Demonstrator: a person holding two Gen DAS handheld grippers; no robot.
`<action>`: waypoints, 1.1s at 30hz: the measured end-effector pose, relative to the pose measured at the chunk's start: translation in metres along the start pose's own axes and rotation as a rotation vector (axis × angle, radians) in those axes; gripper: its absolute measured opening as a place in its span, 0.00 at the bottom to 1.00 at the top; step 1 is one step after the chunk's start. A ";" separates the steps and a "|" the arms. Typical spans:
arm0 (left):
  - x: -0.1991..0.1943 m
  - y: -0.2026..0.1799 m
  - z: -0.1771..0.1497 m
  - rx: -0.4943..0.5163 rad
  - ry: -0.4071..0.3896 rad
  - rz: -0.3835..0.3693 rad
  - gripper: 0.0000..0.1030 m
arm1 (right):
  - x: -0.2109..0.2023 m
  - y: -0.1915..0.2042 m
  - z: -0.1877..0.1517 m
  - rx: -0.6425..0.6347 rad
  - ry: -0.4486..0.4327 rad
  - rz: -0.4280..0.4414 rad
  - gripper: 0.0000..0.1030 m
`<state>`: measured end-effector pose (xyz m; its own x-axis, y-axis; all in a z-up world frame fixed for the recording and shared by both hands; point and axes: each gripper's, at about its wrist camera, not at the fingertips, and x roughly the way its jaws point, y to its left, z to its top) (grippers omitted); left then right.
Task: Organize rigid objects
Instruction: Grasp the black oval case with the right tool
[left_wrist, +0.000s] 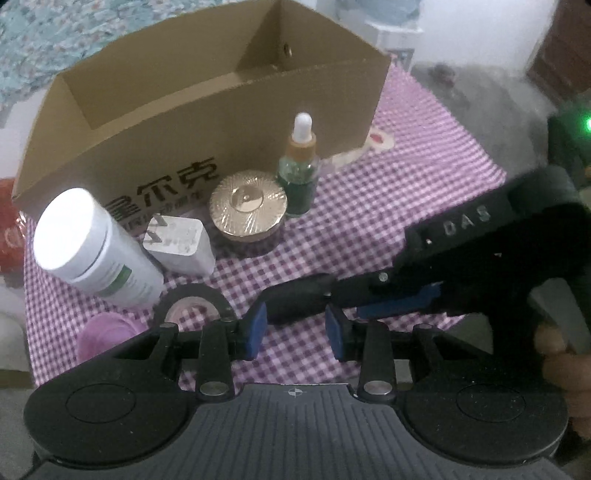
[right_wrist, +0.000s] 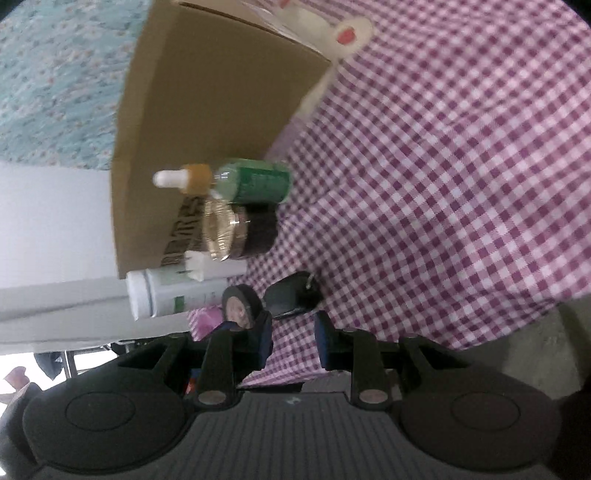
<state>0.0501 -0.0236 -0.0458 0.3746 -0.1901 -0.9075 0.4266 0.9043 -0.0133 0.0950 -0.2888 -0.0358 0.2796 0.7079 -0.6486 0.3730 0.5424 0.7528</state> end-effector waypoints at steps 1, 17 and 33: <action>0.002 0.000 0.000 0.001 0.007 -0.001 0.33 | 0.003 -0.002 0.002 0.011 0.003 -0.004 0.27; 0.027 -0.002 0.005 0.002 0.044 -0.023 0.34 | 0.014 0.003 0.031 0.020 -0.004 0.023 0.27; 0.035 0.000 -0.004 -0.099 0.089 -0.137 0.34 | 0.013 0.013 0.030 -0.070 -0.009 -0.026 0.27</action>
<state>0.0595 -0.0291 -0.0790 0.2425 -0.2836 -0.9278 0.3843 0.9062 -0.1766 0.1302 -0.2866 -0.0376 0.2791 0.6890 -0.6688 0.3172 0.5913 0.7415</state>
